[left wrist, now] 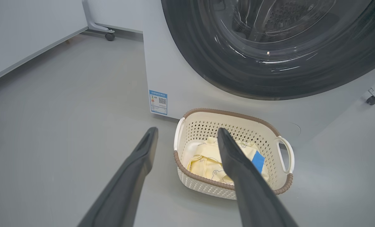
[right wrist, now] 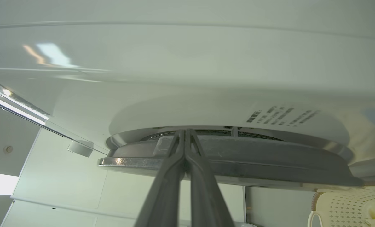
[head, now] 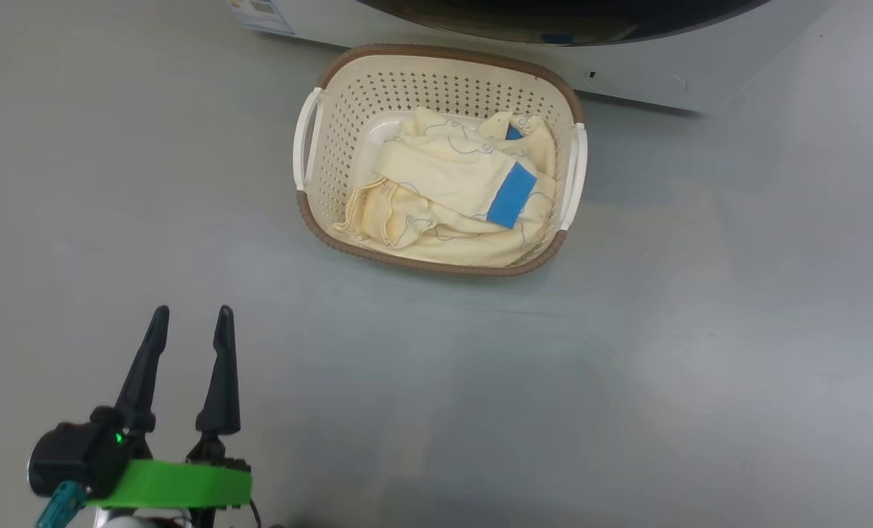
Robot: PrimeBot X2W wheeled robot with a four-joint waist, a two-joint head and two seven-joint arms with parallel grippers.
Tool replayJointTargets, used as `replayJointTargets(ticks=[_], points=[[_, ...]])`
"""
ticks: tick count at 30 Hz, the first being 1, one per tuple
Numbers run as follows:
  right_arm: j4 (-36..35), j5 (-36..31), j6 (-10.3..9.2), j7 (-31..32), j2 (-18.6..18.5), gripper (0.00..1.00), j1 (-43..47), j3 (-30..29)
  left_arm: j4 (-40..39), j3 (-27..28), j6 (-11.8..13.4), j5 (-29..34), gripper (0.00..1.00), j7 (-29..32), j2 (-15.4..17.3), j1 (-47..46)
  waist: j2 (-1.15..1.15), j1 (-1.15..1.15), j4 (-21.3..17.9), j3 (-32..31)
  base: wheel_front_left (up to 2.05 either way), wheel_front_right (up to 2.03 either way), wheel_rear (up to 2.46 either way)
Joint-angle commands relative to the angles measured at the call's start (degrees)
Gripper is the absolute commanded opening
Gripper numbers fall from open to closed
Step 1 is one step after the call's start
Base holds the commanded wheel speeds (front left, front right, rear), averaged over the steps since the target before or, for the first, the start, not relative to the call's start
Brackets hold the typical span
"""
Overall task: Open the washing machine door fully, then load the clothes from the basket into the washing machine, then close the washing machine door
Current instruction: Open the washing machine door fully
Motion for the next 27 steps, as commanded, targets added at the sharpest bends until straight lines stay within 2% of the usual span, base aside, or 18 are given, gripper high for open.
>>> replayJointTargets(ticks=[1, 15, 27], points=[[-1.99, -0.44, -0.16, 0.45, -0.87, 0.0, -2.04, 0.77, -1.33, 1.87, 0.02, -0.27, 1.0, -0.63, 0.56, -0.31, 0.0, 0.0, 0.66, 0.45, 0.0, 0.0, 0.0], [-2.31, -1.32, -0.16, 0.41, -1.06, 0.0, -4.0, 3.21, -1.71, 1.24, 0.02, -2.5, 1.0, -0.63, 0.44, 0.77, 0.0, 0.0, 4.05, 1.23, 0.0, 0.0, 0.0], [-3.01, -1.37, -0.16, 0.32, -1.15, 0.0, -5.26, 5.03, -2.86, 2.1, 0.02, -3.31, 1.0, -0.63, 0.44, 3.02, 0.0, 0.0, 3.99, 2.53, 0.0, 0.0, 0.0]])
